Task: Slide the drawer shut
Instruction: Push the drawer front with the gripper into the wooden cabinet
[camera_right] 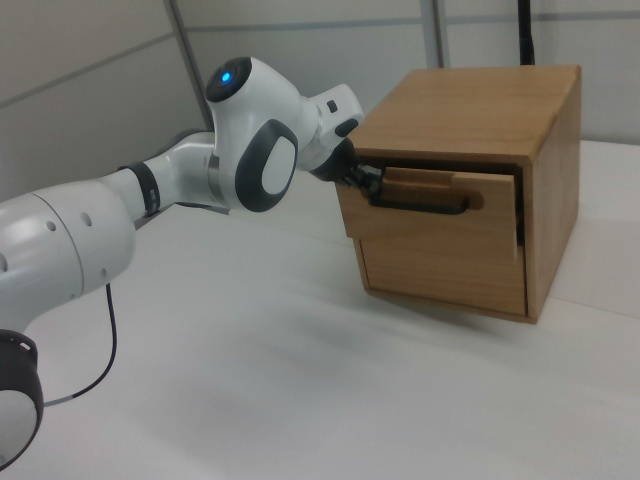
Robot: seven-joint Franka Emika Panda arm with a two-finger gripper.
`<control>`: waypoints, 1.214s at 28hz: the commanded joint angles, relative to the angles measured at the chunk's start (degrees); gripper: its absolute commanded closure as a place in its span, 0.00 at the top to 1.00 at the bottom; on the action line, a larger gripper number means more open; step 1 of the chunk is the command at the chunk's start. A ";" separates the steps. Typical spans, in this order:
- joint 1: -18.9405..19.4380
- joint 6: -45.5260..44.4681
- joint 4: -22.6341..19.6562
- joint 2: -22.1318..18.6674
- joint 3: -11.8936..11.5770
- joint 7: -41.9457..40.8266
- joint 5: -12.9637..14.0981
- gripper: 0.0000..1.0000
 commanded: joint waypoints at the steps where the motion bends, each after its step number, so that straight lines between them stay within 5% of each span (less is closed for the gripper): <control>1: 1.27 6.94 -0.15 1.60 -0.01 -1.05 -0.15 0.00; 10: 1.09 19.33 -0.15 5.99 0.08 -1.23 -1.74 0.00; 21: 1.09 18.73 -0.06 5.38 0.00 -0.87 -1.39 0.00; 34: 1.09 -8.85 0.64 -3.93 0.61 -0.70 1.16 0.00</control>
